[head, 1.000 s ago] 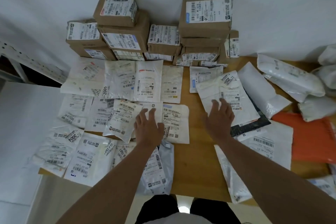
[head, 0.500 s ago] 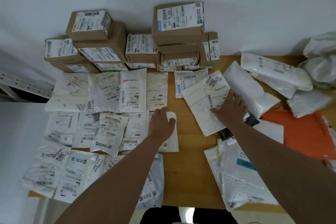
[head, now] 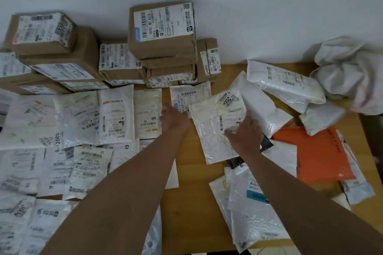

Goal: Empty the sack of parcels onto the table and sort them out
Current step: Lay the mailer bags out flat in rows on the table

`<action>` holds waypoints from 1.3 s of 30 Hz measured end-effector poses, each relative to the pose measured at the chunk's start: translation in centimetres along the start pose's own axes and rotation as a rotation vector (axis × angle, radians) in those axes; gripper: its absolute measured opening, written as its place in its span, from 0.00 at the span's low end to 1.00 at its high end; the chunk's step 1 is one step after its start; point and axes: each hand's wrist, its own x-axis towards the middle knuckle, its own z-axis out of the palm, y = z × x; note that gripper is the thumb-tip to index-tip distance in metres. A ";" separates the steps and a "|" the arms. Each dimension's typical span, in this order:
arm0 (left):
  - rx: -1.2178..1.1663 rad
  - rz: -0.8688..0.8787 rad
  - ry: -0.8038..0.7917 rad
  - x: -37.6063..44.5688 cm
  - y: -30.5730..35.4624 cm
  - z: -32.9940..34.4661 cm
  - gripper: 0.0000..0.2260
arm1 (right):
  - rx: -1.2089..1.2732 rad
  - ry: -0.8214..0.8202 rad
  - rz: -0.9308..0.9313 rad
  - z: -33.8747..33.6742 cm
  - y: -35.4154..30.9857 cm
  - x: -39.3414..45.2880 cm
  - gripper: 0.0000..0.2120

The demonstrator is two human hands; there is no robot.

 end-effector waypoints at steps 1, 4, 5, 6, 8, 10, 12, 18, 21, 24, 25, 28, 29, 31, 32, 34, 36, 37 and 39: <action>0.010 -0.023 0.012 0.2 0.1 0.1 0.32 | 0.009 -0.003 0.004 0.1 0.1 0.0 0.47; -0.058 -0.075 -0.008 0.5 0.1 0.6 0.29 | 0.033 -0.017 0.020 0.2 0.1 -0.1 0.46; -0.077 -0.076 -0.016 0.5 0.1 0.8 0.26 | 0.038 -0.017 0.024 0.2 0.2 -0.1 0.46; -0.081 -0.072 -0.022 0.3 0.0 0.8 0.23 | 0.039 -0.019 0.026 0.1 0.2 0.0 0.46; -0.078 -0.055 -0.035 -0.2 -0.2 0.8 0.19 | 0.045 -0.013 0.027 0.1 0.4 0.1 0.46; -0.103 -0.045 -0.047 -1.0 -0.7 0.5 0.15 | 0.051 0.015 0.019 0.0 0.4 0.0 0.45; -0.188 -0.047 -0.044 -1.9 -1.6 -0.1 0.12 | 0.065 0.047 -0.010 -0.2 0.0 -0.2 0.43; -0.527 -0.166 0.040 -3.8 -5.2 -2.7 0.05 | 0.408 -0.021 -0.012 0.1 -3.3 -1.0 0.34; -0.630 -0.198 0.074 -4.5 -6.5 -4.2 0.06 | 0.501 -0.062 -0.046 0.4 -5.0 -1.2 0.33; -0.679 -0.238 0.108 -5.1 -7.3 -5.3 0.07 | 0.515 -0.056 -0.041 0.8 -6.2 -1.1 0.29; -0.693 -0.261 0.120 -5.2 -7.5 -5.6 0.08 | 0.487 -0.063 -0.026 0.8 -6.5 -1.0 0.26; -0.735 -0.307 0.141 -5.3 -7.9 -6.5 0.09 | 0.442 -0.108 -0.002 1.3 -7.0 -0.8 0.22; -0.744 -0.317 0.142 -5.3 -8.1 -6.8 0.10 | 0.466 -0.121 0.020 1.4 -7.2 -0.7 0.22; -0.756 -0.343 0.136 -5.0 -8.6 -7.0 0.11 | 0.579 -0.146 0.102 1.6 -7.4 -0.4 0.22; -0.762 -0.356 0.136 -4.7 -8.8 -7.1 0.12 | 0.646 -0.149 0.154 1.6 -7.4 -0.2 0.21; -0.773 -0.387 0.136 -4.3 -9.2 -7.2 0.12 | 0.781 -0.132 0.257 1.6 -7.2 0.1 0.20; -0.773 -0.400 0.139 -4.0 -9.5 -7.3 0.11 | 0.870 -0.145 0.301 1.8 -6.9 0.5 0.20; -0.768 -0.399 0.140 -4.0 -9.5 -7.4 0.10 | 0.892 -0.167 0.308 2.0 -6.9 0.6 0.19; -0.752 -0.393 0.155 -4.1 -9.6 -7.6 0.10 | 0.906 -0.218 0.306 2.5 -7.2 0.5 0.19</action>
